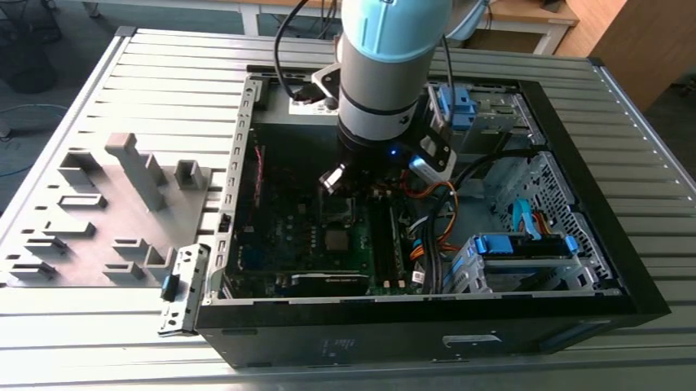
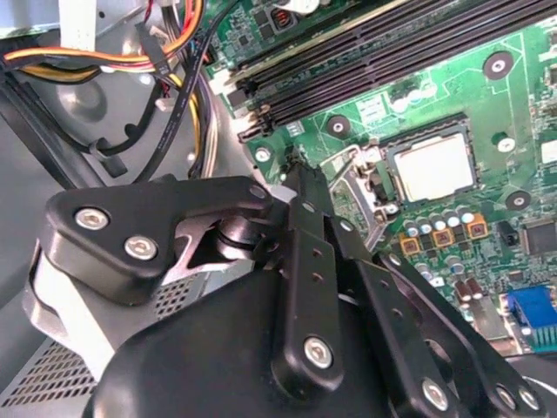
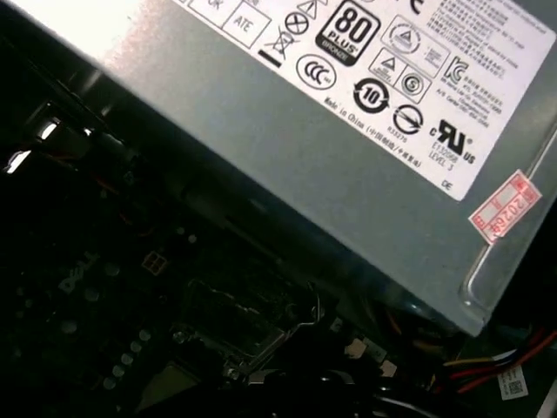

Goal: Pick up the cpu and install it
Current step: 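Close the cpu cover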

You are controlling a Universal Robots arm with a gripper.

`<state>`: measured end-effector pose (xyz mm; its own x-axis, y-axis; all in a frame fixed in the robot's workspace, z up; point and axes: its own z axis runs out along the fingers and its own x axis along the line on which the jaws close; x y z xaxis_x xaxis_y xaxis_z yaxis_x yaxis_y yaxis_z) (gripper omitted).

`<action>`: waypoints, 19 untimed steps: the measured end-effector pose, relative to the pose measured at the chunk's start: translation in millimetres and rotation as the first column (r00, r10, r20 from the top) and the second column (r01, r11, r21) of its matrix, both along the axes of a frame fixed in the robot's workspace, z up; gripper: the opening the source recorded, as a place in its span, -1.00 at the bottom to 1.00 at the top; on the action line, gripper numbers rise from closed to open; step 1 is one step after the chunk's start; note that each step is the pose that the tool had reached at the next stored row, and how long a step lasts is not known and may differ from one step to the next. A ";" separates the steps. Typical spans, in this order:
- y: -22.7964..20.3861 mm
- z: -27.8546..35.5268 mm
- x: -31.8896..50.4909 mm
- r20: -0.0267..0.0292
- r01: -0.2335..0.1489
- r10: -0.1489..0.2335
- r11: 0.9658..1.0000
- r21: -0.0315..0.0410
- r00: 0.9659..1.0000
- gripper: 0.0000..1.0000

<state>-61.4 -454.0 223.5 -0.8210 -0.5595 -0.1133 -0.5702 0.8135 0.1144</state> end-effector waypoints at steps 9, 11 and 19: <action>-7.8 1.5 0.0 0.000 0.000 0.000 1.000 0.004 1.000 -0.79; -9.6 1.7 0.0 0.000 0.000 0.000 1.000 0.004 1.000 -0.79; -15.8 1.9 0.3 0.000 0.000 0.000 1.000 0.005 1.000 -0.79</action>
